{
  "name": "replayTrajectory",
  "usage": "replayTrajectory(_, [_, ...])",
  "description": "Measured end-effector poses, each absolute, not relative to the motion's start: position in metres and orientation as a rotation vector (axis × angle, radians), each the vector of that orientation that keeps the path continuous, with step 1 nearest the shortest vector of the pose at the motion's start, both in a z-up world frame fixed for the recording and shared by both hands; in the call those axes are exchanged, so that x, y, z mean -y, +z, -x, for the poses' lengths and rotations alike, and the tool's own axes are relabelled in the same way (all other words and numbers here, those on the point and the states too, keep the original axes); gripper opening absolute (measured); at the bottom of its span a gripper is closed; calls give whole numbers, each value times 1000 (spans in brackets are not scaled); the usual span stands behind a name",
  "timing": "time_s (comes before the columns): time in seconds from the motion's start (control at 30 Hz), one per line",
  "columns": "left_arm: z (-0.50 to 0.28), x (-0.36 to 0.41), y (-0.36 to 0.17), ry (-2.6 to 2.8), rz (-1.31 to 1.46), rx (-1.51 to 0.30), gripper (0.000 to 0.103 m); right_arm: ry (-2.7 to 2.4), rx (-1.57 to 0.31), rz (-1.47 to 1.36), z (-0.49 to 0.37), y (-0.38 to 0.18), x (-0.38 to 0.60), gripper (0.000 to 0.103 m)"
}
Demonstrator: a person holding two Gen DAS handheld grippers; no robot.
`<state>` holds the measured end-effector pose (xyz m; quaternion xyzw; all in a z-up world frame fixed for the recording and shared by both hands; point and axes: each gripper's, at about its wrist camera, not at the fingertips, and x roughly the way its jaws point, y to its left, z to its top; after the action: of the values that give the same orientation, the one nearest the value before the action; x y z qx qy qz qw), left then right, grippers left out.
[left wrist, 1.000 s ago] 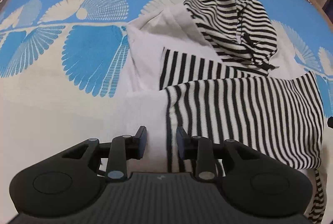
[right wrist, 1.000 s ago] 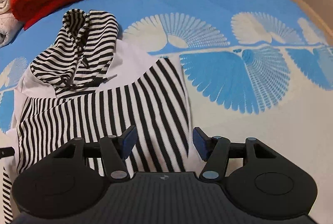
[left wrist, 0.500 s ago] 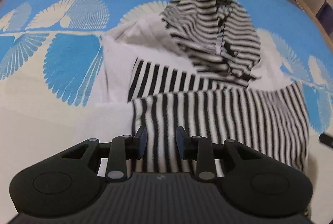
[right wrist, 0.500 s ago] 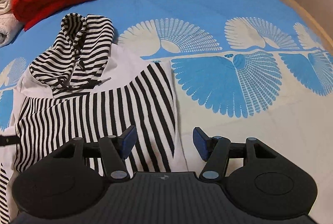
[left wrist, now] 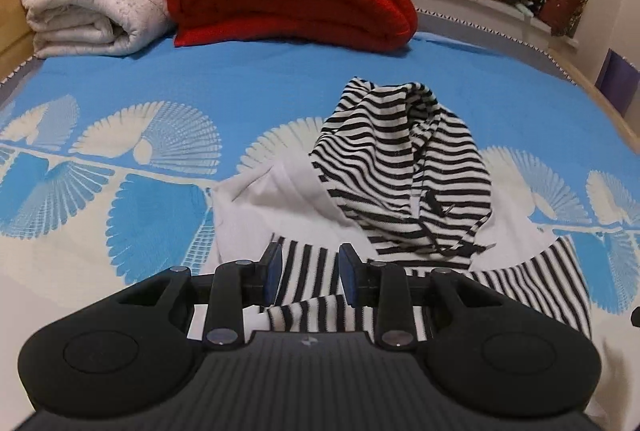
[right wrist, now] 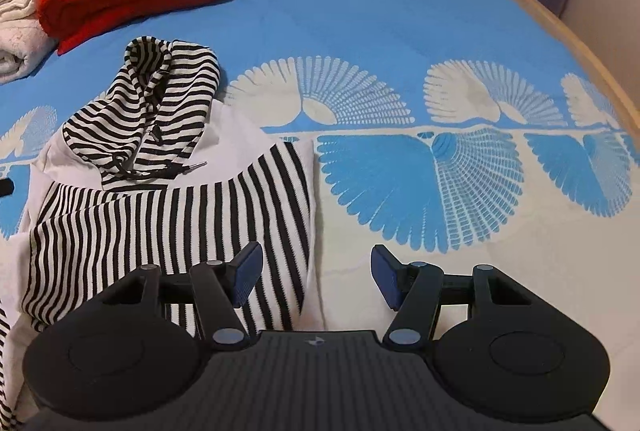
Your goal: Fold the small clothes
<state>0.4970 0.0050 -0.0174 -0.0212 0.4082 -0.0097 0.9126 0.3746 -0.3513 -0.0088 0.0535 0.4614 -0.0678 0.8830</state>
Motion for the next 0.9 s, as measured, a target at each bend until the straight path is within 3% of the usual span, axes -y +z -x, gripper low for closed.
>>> replayTrajectory(0.33, [-611, 37, -19, -17, 132, -861, 36, -106, -941, -152, -369, 6, 368, 64])
replayTrajectory(0.37, [-629, 43, -19, -19, 157, -872, 38, -108, -942, -157, -369, 6, 370, 64])
replayTrajectory(0.43, [-670, 54, -18, -23, 247, -897, 56, -108, -946, -166, -370, 5, 373, 64])
replayTrajectory(0.6, [-752, 78, -25, 29, 371, -948, 71, -111, -950, -193, -373, 4, 381, 64])
replayTrajectory(0.67, [-776, 92, -38, 28, 357, -1003, 71, -113, -951, -193, -374, 4, 384, 64])
replayTrajectory(0.7, [-783, 98, -46, 50, 319, -1026, 67, -114, -950, -193, -375, 4, 386, 64])
replayTrajectory(0.8, [-784, 106, -64, 51, 226, -1090, 9, -126, -954, -209, -378, 4, 392, 64])
replayTrajectory(0.9, [-740, 95, -49, -47, 220, -1012, 8, -126, -952, -237, -380, 5, 394, 64])
